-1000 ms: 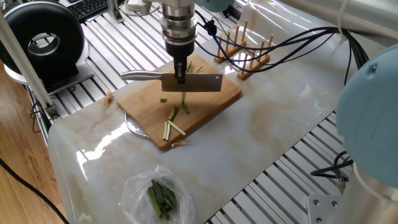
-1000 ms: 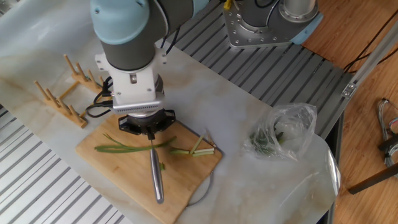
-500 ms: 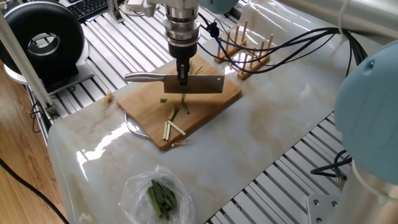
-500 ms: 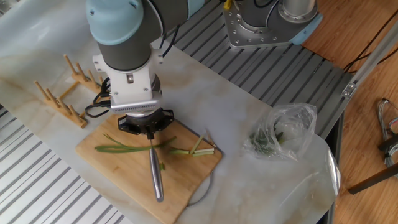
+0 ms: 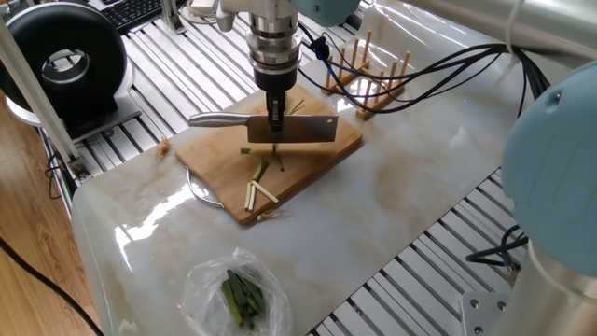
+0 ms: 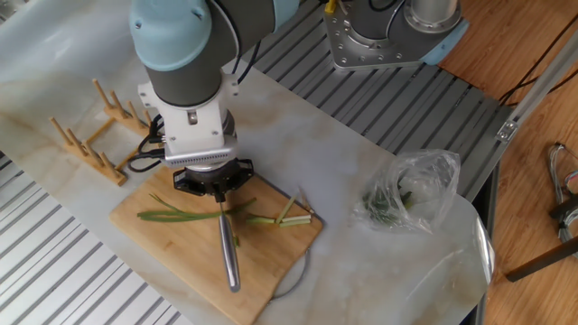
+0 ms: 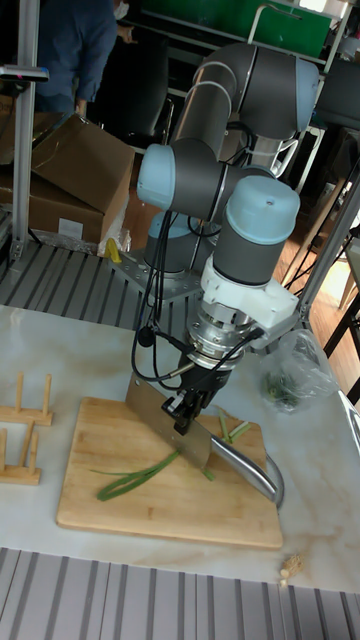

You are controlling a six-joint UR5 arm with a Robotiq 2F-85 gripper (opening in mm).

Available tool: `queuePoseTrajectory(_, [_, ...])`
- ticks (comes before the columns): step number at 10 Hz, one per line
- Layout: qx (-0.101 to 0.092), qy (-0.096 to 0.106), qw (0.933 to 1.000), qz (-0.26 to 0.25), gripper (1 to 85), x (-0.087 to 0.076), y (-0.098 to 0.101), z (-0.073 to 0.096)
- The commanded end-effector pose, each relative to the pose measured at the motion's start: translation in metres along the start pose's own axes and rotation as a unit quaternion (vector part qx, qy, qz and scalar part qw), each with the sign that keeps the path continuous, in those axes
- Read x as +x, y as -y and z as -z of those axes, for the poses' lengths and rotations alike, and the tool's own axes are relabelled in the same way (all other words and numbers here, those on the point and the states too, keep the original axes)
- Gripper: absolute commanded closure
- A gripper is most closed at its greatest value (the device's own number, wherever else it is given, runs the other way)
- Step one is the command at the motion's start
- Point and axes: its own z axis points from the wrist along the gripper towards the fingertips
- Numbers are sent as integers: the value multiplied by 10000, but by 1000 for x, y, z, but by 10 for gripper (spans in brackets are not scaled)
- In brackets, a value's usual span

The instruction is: Chop the green garlic

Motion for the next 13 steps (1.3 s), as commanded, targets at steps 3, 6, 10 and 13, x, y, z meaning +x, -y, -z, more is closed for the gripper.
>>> queuePoseTrajectory(3, [15, 70, 9999, -81, 843, -3, 2, 1])
queuePoseTrajectory(6, [-20, 111, 9999, -127, 843, -3, 2, 3])
queuePoseTrajectory(10, [65, 3, 9998, -203, 843, 3, 9, 3])
queuePoseTrajectory(13, [11, 6, 9998, -180, 843, 2, 7, 0])
